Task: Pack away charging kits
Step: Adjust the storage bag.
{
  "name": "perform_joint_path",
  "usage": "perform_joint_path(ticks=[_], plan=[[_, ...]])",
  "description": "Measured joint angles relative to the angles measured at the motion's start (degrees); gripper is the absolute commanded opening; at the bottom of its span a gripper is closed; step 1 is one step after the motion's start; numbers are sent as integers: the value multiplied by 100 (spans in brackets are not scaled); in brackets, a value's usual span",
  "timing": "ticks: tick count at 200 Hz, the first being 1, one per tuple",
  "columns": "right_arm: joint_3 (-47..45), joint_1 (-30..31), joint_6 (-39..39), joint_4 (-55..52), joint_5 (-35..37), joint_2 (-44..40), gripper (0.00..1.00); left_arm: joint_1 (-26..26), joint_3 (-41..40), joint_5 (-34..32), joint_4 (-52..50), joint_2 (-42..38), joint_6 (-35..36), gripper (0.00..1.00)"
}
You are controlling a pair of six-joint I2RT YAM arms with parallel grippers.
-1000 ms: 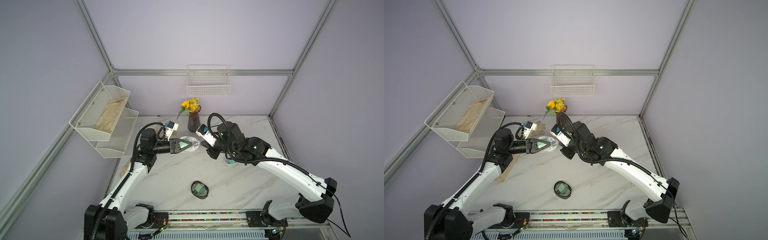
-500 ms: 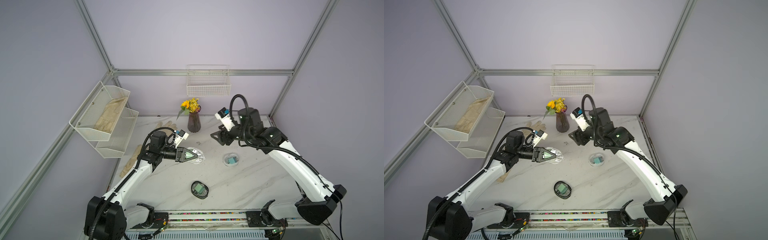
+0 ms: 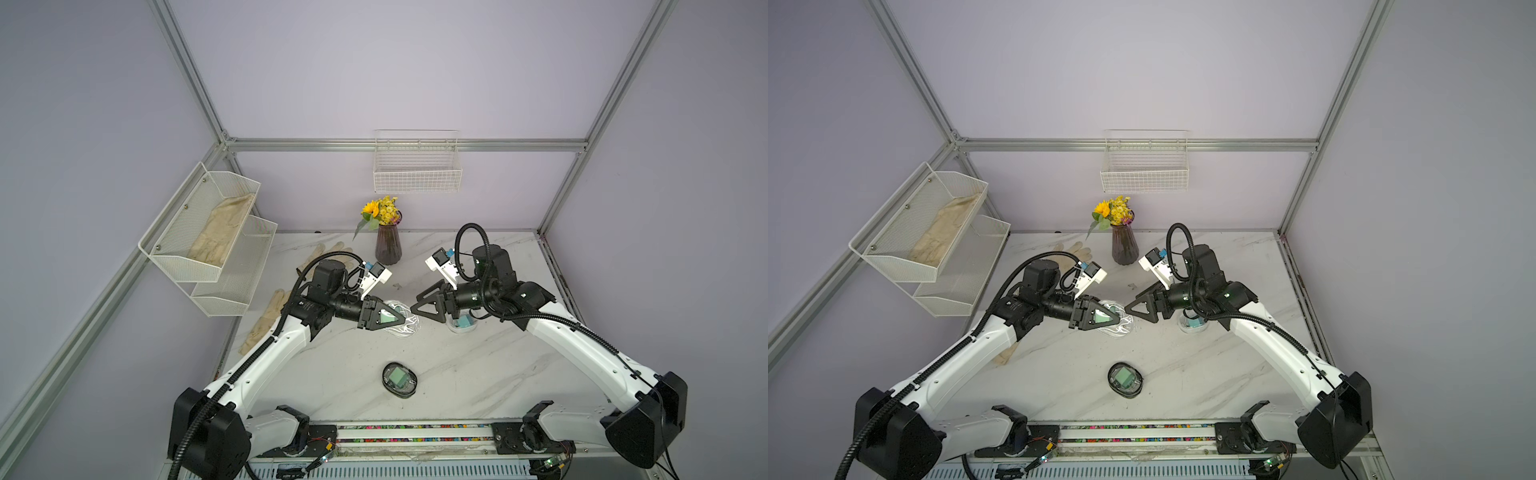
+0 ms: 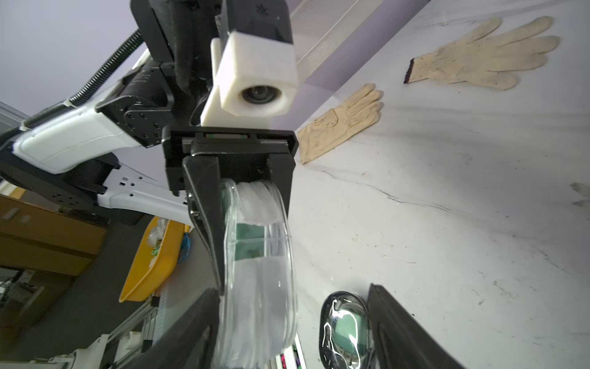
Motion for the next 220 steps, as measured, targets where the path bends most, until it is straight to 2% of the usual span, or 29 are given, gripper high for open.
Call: perform_joint_path(ticks=[30,55,83,111,121,136,150,171,184,194,200,205,214,220], plan=[[-214,0,149,310,-374,-52,62,0,42,-2,-24,13,42,0],[-376,2,229,483,-603,-28,48,0,42,-4,-74,33,59,0],[-518,11,382,695,-804,35,39,0,52,-24,-199,92,162,0],[-579,31,522,846,-887,129,20,0,133,-42,-426,179,297,0],[-584,61,570,909,-903,190,19,2,162,-48,-507,190,348,0],[-588,127,649,990,-911,280,25,15,190,-87,-669,190,398,0],[-588,254,673,1043,-892,378,24,11,225,-103,-824,205,483,0],[-588,323,704,1045,-866,413,12,13,249,-116,-1064,205,605,0],[-588,332,739,1049,-881,413,0,15,286,-131,-1178,205,678,1],[-588,332,796,1060,-883,413,0,17,310,-155,-1228,205,752,2],[-588,332,796,1064,-881,413,0,17,317,-170,-1250,205,769,5],[-588,334,809,1067,-879,413,0,17,328,-177,-1274,205,787,13],[-588,334,850,1093,-876,413,0,24,343,-188,-1305,203,796,31],[-588,334,890,1119,-868,411,0,37,350,-192,-1309,199,804,51]])
